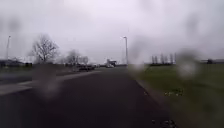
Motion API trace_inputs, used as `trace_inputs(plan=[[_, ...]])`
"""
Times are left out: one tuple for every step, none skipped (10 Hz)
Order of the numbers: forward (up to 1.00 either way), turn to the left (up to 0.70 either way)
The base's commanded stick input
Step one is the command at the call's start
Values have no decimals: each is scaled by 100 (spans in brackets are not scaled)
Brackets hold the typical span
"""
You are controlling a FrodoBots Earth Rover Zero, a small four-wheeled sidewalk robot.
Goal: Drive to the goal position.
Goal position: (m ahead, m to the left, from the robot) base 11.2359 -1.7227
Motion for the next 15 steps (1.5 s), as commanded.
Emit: trace_inputs(plan=[[100, 40], [100, 0], [100, 0], [100, 0], [100, 0], [100, 0], [100, 0], [100, 0], [100, 14], [100, 29], [100, 40], [100, 40], [100, 22], [100, 2], [100, 0]])
